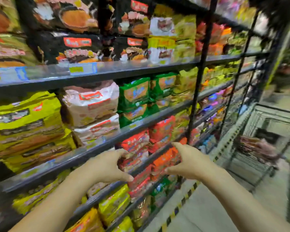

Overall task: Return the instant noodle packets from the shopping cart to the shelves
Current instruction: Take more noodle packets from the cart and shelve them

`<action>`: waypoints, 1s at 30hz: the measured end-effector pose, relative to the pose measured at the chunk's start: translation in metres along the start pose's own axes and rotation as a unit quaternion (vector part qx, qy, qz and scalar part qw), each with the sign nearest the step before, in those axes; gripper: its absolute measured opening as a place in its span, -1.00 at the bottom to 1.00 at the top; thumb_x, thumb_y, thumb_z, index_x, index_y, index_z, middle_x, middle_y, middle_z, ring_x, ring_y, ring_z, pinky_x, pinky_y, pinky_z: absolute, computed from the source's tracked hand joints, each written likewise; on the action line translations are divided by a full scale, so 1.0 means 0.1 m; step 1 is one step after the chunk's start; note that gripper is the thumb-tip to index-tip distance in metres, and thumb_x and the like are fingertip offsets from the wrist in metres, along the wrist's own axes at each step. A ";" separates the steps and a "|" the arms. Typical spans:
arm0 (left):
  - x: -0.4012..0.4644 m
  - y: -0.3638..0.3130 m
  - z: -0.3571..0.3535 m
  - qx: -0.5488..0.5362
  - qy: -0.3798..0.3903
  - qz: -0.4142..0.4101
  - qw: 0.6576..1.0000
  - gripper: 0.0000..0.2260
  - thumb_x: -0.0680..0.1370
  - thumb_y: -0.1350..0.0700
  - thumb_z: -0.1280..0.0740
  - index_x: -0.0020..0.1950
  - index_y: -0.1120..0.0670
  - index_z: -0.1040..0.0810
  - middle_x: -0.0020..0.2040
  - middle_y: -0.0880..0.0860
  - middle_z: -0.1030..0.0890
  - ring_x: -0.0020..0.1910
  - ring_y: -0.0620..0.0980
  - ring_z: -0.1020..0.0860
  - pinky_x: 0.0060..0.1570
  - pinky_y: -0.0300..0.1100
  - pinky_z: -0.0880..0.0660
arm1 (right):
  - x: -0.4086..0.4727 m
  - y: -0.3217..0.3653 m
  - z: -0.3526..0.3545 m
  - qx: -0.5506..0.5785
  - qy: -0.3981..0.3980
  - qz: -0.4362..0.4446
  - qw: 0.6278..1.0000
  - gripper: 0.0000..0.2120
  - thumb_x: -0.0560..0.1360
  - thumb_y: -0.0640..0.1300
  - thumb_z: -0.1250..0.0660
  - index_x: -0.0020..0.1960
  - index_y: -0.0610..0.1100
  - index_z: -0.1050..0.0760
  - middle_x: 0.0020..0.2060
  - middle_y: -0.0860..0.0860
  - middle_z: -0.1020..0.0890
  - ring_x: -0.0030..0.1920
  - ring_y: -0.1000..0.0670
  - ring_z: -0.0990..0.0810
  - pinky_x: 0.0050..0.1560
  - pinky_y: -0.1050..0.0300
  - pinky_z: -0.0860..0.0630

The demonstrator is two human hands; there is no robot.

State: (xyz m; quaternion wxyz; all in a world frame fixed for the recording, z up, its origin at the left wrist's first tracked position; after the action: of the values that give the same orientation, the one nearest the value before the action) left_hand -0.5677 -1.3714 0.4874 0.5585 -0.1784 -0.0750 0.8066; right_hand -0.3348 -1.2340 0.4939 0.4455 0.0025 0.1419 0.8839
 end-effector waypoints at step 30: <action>4.49 -4.05 -0.55 0.083 0.122 -0.333 0.931 -0.12 0.39 -0.33 -0.49 0.61 -0.16 -0.18 0.59 -0.08 -0.30 0.52 -0.03 -0.35 0.42 -0.01 -0.41 | 1.57 -4.02 0.97 0.070 -0.102 -0.340 0.932 -0.06 0.36 0.30 -0.50 0.60 0.19 -0.11 0.46 0.06 -0.45 0.35 -0.06 -0.50 0.15 0.01 -0.59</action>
State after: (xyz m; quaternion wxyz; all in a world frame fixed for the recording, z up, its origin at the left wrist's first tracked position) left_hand -0.3330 -0.8113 0.4746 0.8127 -0.1934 0.0059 0.5497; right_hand -0.1005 -0.8602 0.4657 0.7302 0.0753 0.1494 0.6625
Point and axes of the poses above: each hand's wrist, its own x-axis towards the middle knuckle, its own z-axis out of the back of the hand, y = z × x, the point moved 2 cm from there along x, towards the middle knuckle
